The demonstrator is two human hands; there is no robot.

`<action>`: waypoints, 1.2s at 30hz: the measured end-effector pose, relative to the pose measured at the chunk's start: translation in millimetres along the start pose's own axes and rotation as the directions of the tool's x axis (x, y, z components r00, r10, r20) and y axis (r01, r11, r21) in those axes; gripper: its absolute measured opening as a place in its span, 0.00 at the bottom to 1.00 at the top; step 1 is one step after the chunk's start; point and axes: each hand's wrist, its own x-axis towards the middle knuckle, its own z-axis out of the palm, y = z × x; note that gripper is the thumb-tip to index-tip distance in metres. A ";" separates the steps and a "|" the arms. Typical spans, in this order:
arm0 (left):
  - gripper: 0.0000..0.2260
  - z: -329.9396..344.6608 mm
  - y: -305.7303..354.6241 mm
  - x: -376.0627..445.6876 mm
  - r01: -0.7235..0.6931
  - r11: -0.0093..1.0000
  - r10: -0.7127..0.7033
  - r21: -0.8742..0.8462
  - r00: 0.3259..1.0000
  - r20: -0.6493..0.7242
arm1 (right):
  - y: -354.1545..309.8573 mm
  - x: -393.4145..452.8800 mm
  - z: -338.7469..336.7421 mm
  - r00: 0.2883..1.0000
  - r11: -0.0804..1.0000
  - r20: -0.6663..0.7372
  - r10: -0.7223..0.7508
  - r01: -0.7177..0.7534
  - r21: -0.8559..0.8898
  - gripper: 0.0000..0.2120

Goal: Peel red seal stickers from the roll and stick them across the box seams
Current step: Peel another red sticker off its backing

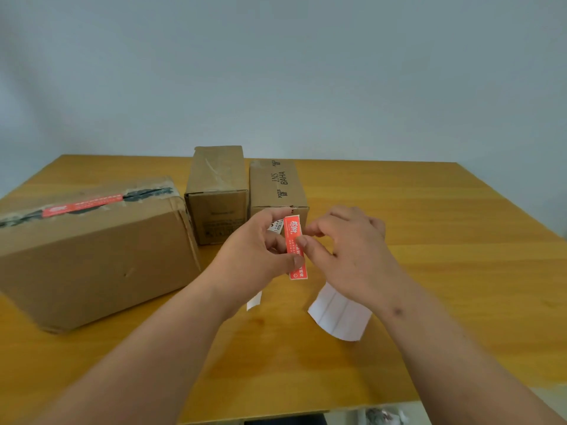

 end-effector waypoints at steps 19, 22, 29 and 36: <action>0.04 -31.3 -21.7 -34.6 -0.092 0.995 0.081 -0.024 0.953 -0.291 | -51.4 -5.9 16.2 0.967 0.797 0.232 0.108 -0.224 0.560 0.09; 0.04 -34.5 -25.2 -38.0 -0.069 0.996 0.050 -0.063 0.962 -0.267 | -53.8 -6.9 19.9 0.960 0.787 0.256 0.111 -0.242 0.568 0.09; 0.04 -41.6 -28.6 -41.6 -0.053 0.994 0.027 -0.095 0.967 -0.253 | -60.6 -5.9 22.0 0.960 0.771 0.266 0.092 -0.237 0.591 0.09; 0.05 -46.3 -31.1 -40.6 -0.047 0.996 0.027 -0.074 0.967 -0.254 | -62.8 -3.6 25.7 0.959 0.770 0.266 0.097 -0.241 0.590 0.08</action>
